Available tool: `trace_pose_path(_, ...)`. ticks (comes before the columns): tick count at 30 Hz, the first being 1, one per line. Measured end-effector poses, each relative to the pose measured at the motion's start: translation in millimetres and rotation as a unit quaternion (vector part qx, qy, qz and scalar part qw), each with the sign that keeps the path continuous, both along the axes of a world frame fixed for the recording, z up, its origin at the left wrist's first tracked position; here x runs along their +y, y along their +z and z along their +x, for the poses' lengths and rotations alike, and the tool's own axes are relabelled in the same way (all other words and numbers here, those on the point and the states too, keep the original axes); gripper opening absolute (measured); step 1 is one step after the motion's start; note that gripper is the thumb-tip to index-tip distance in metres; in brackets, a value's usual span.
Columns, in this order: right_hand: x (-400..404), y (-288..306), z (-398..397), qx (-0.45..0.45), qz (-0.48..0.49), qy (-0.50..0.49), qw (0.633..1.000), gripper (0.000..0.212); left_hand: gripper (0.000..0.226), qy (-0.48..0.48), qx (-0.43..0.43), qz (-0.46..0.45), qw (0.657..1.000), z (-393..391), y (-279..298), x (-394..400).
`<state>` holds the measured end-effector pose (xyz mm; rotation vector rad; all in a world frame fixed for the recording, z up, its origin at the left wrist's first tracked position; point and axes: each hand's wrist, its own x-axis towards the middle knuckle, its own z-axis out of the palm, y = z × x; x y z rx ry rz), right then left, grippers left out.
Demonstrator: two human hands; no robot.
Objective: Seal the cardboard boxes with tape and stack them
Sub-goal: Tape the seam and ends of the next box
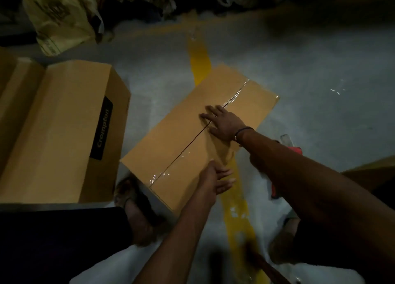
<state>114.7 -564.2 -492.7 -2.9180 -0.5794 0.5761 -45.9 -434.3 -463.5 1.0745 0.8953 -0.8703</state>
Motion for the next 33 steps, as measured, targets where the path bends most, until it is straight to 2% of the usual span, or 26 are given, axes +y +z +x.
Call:
trace_pose_path(3,-18.4,-5.2,-38.8,-0.023,0.023,-0.052,0.998,0.060,0.039,-0.014,-0.074,0.103,0.992,7.6,-1.8,36.7)
trace_pose_path(5,-22.8,-9.7,-67.0,-0.031,0.035,-0.106,0.993,0.058,0.034,-0.029,-0.153,0.212,0.965,17.7,-11.3,67.4)
trace_pose_path(6,-22.6,-12.9,-82.3,-0.038,0.038,-0.137,0.989,0.057,0.030,-0.049,-0.202,0.285,0.936,22.2,-14.4,81.3)
trace_pose_path(8,-16.5,-17.5,-111.3,-0.056,0.046,-0.201,0.977,0.059,0.026,-0.113,-0.264,0.439,0.851,31.3,-11.9,106.0)
trace_pose_path(10,-4.0,-20.4,-135.1,-0.064,0.077,-0.271,0.957,0.063,0.036,-0.162,-0.292,0.533,0.778,39.4,-3.8,125.4)
trace_pose_path(12,12.8,-21.1,-155.6,-0.054,0.125,-0.356,0.925,0.071,0.059,-0.184,-0.312,0.573,0.735,50.3,3.1,142.5)
trace_pose_path(14,30.4,-15.4,-174.0,-0.021,0.191,-0.462,0.866,0.090,0.080,-0.201,-0.311,0.596,0.713,63.8,1.7,160.9)
trace_pose_path(15,39.0,-9.7,-182.4,0.006,0.226,-0.501,0.835,0.100,0.091,-0.219,-0.297,0.601,0.709,69.5,4.2,169.2)
trace_pose_path(17,56.2,0.7,-197.4,0.079,0.284,-0.526,0.798,0.113,0.113,-0.262,-0.259,0.570,0.734,80.3,2.0,184.8)
trace_pose_path(19,72.6,4.2,-209.7,0.141,0.353,-0.495,0.781,0.112,0.132,-0.319,-0.225,0.518,0.761,88.7,-4.9,197.9)
trace_pose_path(21,83.3,1.4,-217.3,0.155,0.399,-0.463,0.776,0.107,0.141,-0.356,-0.214,0.502,0.759,93.5,-21.3,209.0)
trace_pose_path(23,80.1,0.0,-219.3,0.141,0.417,-0.460,0.771,0.107,0.131,-0.358,-0.216,0.498,0.760,89.4,-19.8,208.2)
trace_pose_path(27,43.5,-2.6,-211.5,0.095,0.439,-0.448,0.773,0.102,0.088,-0.345,-0.247,0.469,0.774,71.0,-4.1,187.9)
trace_pose_path(30,5.2,-2.3,-187.7,0.054,0.415,-0.454,0.787,0.086,0.078,-0.351,-0.256,0.461,0.774,59.1,-4.5,162.1)
trace_pose_path(33,-36.5,5.6,-163.4,0.019,0.366,-0.473,0.801,0.072,0.078,-0.388,-0.258,0.425,0.776,47.0,-6.5,122.9)
